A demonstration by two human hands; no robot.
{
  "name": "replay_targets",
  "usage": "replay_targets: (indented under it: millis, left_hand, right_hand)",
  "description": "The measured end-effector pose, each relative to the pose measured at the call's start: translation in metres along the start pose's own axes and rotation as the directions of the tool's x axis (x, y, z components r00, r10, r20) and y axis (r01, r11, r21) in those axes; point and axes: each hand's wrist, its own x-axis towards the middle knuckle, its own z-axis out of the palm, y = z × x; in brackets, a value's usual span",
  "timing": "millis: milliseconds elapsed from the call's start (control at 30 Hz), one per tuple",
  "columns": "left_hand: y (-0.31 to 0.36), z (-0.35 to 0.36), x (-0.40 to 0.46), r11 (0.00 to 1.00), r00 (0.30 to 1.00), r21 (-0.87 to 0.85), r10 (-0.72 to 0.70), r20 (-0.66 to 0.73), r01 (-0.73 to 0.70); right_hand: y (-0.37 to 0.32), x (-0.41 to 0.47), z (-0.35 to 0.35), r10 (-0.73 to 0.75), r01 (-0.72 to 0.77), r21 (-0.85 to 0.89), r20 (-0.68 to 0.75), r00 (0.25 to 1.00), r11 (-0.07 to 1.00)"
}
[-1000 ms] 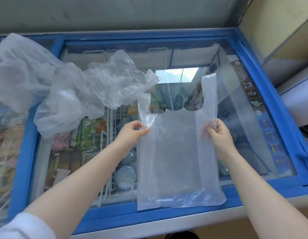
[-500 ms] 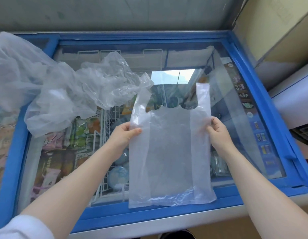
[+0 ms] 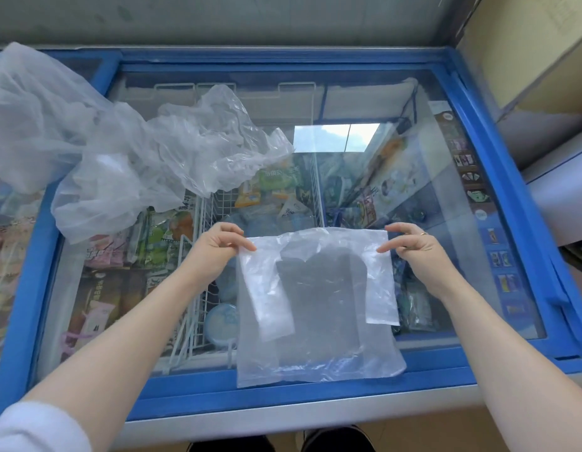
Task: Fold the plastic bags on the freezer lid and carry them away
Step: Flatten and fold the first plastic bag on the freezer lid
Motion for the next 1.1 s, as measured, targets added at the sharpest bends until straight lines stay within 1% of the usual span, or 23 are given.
replay_targets:
  millis: [67,167,200,233,300,400,500,567,600,667,700,800,867,933,1000,1033,1067,1100]
  left_hand:
    - [0.007,-0.004,-0.002,0.989,1.0,0.15,0.004,0.0,-0.004]
    - [0.01,0.003,-0.011,0.968,0.988,0.231,-0.064,-0.142,0.096]
    - [0.011,0.009,-0.015,0.951,0.977,0.268,-0.106,-0.185,0.154]
    - [0.01,0.017,-0.019,0.922,0.966,0.319,-0.163,-0.199,0.222]
    - [0.006,0.032,-0.029,0.874,0.953,0.384,-0.249,-0.173,0.298]
    - [-0.003,0.046,-0.034,0.904,0.948,0.304,-0.251,-0.195,0.301]
    - [-0.004,0.048,-0.032,0.951,0.935,0.098,-0.266,-0.235,0.295]
    - [-0.002,0.044,-0.037,0.962,0.94,-0.026,-0.273,-0.206,0.273]
    - [-0.003,0.04,-0.042,0.971,0.954,-0.058,-0.24,-0.18,0.233]
    - [-0.009,0.031,-0.057,0.99,0.985,-0.066,-0.134,-0.11,0.128]
    - [-0.013,0.027,-0.065,0.995,0.994,-0.056,-0.089,-0.07,0.086]
    - [-0.024,0.024,-0.083,0.999,1.0,-0.031,-0.024,0.011,0.024]
    - [-0.027,0.025,-0.088,1.0,1.0,-0.017,-0.003,0.029,0.003]
    - [-0.03,0.025,-0.089,1.0,1.0,0.012,0.022,0.011,-0.022]
    - [-0.031,0.027,-0.093,0.999,0.998,0.044,0.021,-0.066,-0.018]
    - [-0.03,0.029,-0.097,1.0,0.993,-0.006,-0.012,-0.12,0.012]
    - [-0.03,0.032,-0.102,0.994,0.985,-0.095,-0.068,-0.157,0.053]
    - [-0.03,0.036,-0.108,0.978,0.977,-0.175,-0.14,-0.16,0.111]
  right_hand:
    - [-0.004,-0.004,0.001,0.05,-0.052,-0.052,-0.052,0.997,0.997]
    - [-0.007,-0.013,0.015,0.109,-0.137,-0.13,-0.204,0.973,0.982]
    - [-0.007,-0.016,0.021,0.135,-0.171,-0.161,-0.211,0.968,0.972]
    - [-0.006,-0.02,0.028,0.173,-0.212,-0.197,-0.197,0.965,0.957]
    - [-0.005,-0.025,0.041,0.214,-0.257,-0.235,-0.196,0.957,0.937]
    - [-0.004,-0.022,0.047,0.278,-0.32,-0.142,-0.258,0.925,0.937]
    - [-0.005,-0.018,0.046,0.305,-0.327,-0.043,-0.263,0.915,0.944]
    - [-0.007,-0.022,0.044,0.286,-0.312,-0.053,-0.282,0.916,0.949]
    - [-0.008,-0.025,0.043,0.269,-0.307,-0.082,-0.305,0.913,0.948]
    - [-0.009,-0.033,0.04,0.232,-0.292,-0.136,-0.34,0.911,0.947]
    - [-0.008,-0.037,0.039,0.231,-0.287,-0.132,-0.328,0.916,0.949]
    - [-0.005,-0.051,0.046,0.332,-0.342,-0.017,-0.198,0.922,0.94]
    - [-0.001,-0.056,0.054,0.373,-0.377,0.003,-0.155,0.915,0.926]
    - [0.004,-0.057,0.061,0.386,-0.386,0.028,-0.135,0.912,0.922]
    - [0.006,-0.059,0.063,0.38,-0.373,0.073,-0.129,0.916,0.925]
    - [0.005,-0.061,0.062,0.374,-0.361,0.115,-0.123,0.919,0.925]
    - [0.004,-0.065,0.06,0.361,-0.341,0.162,-0.114,0.926,0.926]
    - [0.003,-0.07,0.058,0.349,-0.326,0.205,-0.091,0.933,0.923]
